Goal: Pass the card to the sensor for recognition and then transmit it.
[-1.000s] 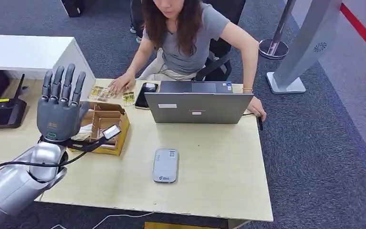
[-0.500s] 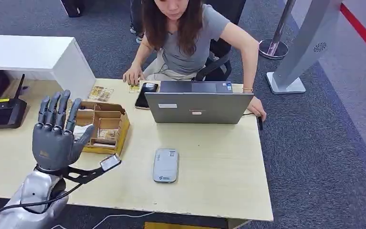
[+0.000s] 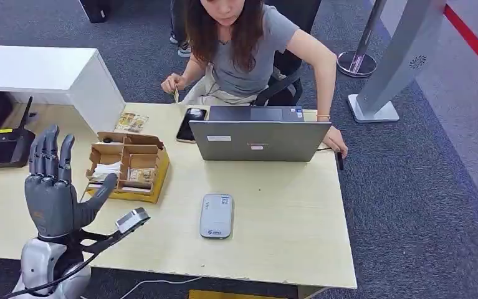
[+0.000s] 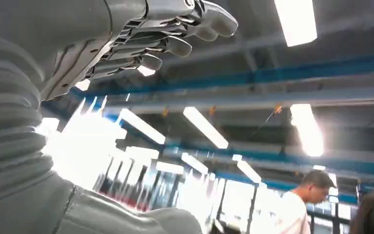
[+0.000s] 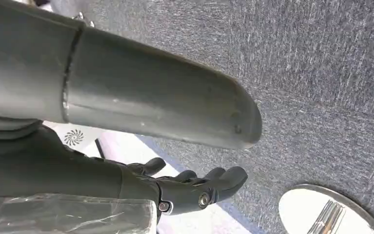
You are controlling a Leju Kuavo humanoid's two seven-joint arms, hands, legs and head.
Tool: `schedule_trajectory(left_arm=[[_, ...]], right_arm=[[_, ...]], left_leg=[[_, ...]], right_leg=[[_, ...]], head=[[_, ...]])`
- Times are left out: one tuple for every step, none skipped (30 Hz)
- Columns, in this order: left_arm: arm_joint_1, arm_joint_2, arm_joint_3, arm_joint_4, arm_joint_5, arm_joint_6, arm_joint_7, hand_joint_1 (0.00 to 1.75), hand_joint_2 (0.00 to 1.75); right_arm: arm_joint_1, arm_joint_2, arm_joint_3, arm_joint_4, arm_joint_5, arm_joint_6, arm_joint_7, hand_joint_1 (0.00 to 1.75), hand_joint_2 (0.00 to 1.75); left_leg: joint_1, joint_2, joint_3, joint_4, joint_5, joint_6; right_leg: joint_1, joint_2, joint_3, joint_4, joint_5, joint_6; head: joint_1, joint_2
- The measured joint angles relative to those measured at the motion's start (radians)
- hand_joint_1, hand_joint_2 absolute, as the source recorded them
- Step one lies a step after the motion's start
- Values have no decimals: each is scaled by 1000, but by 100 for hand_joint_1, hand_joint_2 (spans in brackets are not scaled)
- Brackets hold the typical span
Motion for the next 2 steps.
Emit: schedule_trajectory(left_arm=[[6, -5, 3, -2, 34, 0, -15, 0, 175], [12, -8, 5, -3, 66, -2, -27, 0, 175]], right_arm=[[0, 0, 0, 0, 2, -2, -1, 0, 0], [0, 0, -1, 0, 2, -2, -3, 0, 0]], left_leg=[[0, 0, 0, 0, 0, 0], [0, 0, 0, 0, 0, 0]], right_leg=[[0, 0, 0, 0, 0, 0], [0, 0, 0, 0, 0, 0]], head=[[0, 0], [0, 0]])
